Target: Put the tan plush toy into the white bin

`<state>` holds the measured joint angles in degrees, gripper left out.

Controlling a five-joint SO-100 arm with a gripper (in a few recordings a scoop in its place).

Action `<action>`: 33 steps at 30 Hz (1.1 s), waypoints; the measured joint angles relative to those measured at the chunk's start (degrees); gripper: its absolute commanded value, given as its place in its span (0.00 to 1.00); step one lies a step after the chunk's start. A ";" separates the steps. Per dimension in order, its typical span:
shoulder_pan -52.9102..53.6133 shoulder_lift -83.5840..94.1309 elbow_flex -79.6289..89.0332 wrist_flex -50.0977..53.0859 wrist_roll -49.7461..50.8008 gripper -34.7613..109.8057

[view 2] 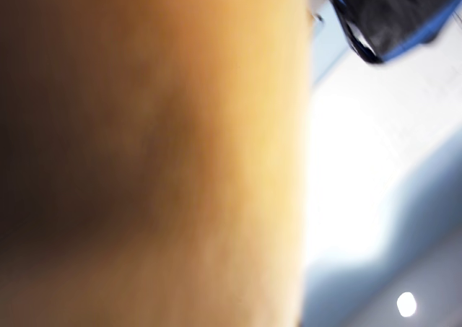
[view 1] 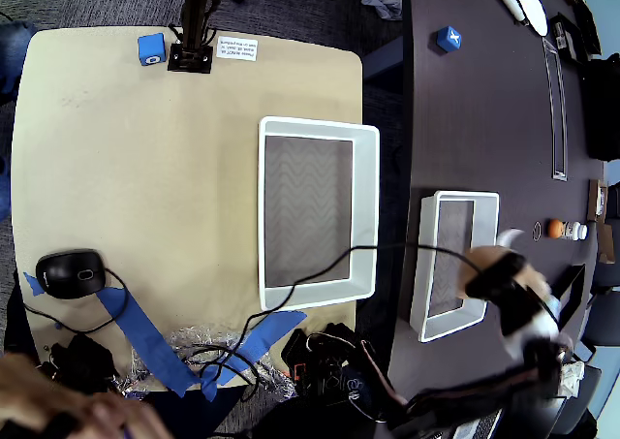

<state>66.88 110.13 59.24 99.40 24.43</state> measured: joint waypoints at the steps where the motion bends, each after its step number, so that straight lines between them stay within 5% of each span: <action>1: 0.00 1.93 0.00 0.00 0.00 0.24; 7: -8.79 12.74 1.41 0.00 -0.44 0.24; 24: -57.48 28.04 27.42 0.00 -21.53 0.24; 33: -64.07 23.29 31.03 0.00 -22.15 0.24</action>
<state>2.81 133.42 90.26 99.40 2.29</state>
